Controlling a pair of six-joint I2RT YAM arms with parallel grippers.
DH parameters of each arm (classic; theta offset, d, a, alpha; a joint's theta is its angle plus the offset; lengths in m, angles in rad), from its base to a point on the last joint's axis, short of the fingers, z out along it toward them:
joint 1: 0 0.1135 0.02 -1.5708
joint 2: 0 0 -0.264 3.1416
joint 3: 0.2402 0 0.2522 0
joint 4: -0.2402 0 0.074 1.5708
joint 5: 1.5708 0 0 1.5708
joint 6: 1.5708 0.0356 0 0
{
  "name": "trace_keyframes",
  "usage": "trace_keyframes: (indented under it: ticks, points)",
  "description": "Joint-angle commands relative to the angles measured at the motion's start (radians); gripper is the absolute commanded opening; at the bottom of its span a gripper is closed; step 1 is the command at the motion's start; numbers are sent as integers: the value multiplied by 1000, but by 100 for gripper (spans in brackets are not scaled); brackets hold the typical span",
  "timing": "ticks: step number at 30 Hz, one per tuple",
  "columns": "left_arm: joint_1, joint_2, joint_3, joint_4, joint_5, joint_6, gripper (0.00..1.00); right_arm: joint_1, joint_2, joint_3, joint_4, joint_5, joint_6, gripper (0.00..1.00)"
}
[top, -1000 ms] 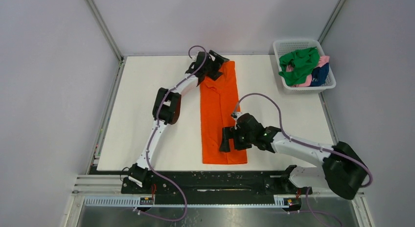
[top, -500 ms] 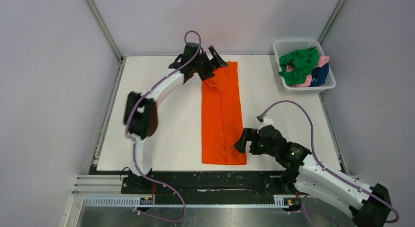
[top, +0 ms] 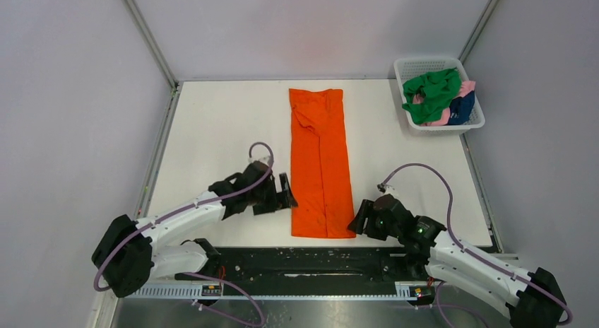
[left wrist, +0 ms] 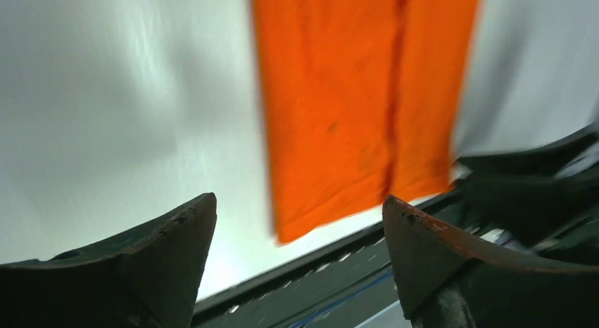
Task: Fold and stack the t-shirts
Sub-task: Grab the bottom of the folded rectangular tshirt with both arms
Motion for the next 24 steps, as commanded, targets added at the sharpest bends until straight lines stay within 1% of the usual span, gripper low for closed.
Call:
trace_keyframes:
  ticks: [1,5,7,10,12,15,18,22,23,24]
  points:
    - [-87,-43,-82,2,-5,-68,81,-1,56,-11,72,-8,39,63]
    - [-139,-2,-121,17,16,-108,70,-1,120,-11,90,-31,33,53]
    - [-184,27,-132,43,33,-130,67,-1,139,-12,89,-36,30,49]
    - [-228,77,-139,62,45,-156,55,-1,155,-19,85,-82,34,46]
    - [-234,111,-140,64,47,-165,49,-1,155,-26,82,-83,43,44]
    - [-240,150,-147,82,32,-189,45,-1,149,-32,80,-83,44,41]
    - [-248,185,-155,117,50,-202,39,-1,147,-34,78,-89,43,38]
    - [-254,224,-165,163,56,-218,33,-1,157,-40,93,-102,42,30]
    - [-254,234,-162,169,54,-217,30,-1,160,-41,100,-109,42,29]
    - [-255,244,-156,172,53,-216,23,-1,164,-42,104,-117,42,27]
